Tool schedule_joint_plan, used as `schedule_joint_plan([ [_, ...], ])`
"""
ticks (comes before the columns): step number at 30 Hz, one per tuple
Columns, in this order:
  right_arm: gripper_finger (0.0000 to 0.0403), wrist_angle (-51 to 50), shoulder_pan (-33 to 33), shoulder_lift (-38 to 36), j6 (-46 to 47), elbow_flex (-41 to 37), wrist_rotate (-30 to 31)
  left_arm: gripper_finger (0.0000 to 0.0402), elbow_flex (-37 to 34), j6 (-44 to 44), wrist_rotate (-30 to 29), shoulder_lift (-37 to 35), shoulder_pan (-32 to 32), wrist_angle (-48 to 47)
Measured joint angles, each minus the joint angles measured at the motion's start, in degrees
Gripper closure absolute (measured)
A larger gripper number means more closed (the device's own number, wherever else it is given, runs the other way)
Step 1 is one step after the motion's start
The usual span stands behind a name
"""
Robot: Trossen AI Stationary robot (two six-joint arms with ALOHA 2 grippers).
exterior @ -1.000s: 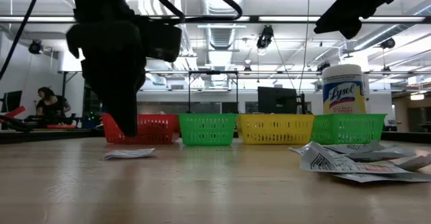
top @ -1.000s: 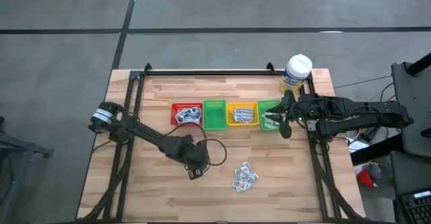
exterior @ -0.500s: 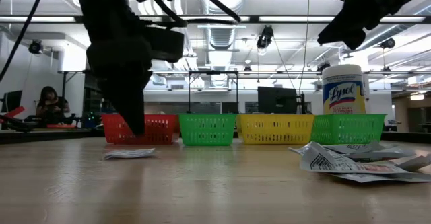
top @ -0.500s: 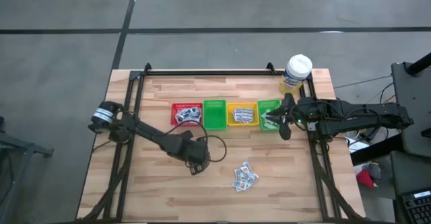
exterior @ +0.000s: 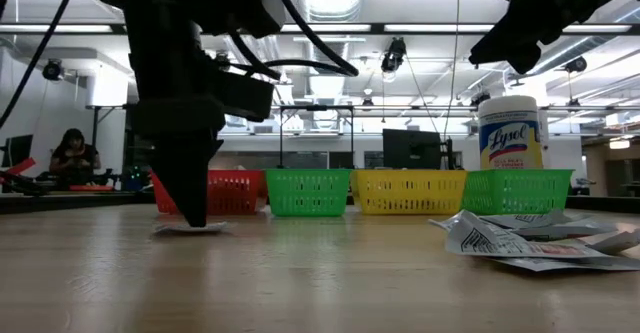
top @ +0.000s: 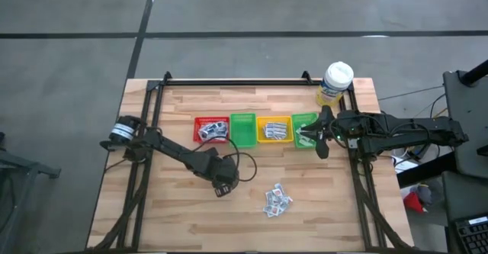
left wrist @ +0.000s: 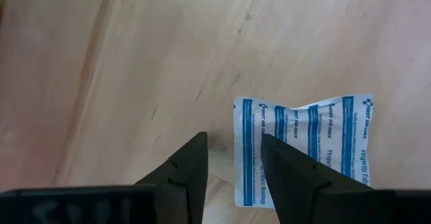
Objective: Pick & Place First Aid Supplies
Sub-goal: Put the blue bandage into the yellow basket
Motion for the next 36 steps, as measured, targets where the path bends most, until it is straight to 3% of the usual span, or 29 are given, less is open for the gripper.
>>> schedule_joint_plan([
  [8,0.0319,0.2,0.0,0.0,0.0,0.0,0.0,0.028,-1.7,0.0,4.4,2.2,0.6,2.3],
  [19,0.034,1.2,0.0,0.0,0.0,0.0,0.0,0.0395,-2.0,-0.1,4.9,2.3,0.6,4.3],
  [28,0.0338,1.2,0.0,0.0,0.0,0.0,0.0,0.0401,-1.9,-0.1,5.5,0.7,0.5,4.7],
  [36,0.0325,1.1,0.0,0.0,3.6,-0.4,0.0,0.0401,-2.1,1.7,1.0,-8.4,0.2,5.1],
])
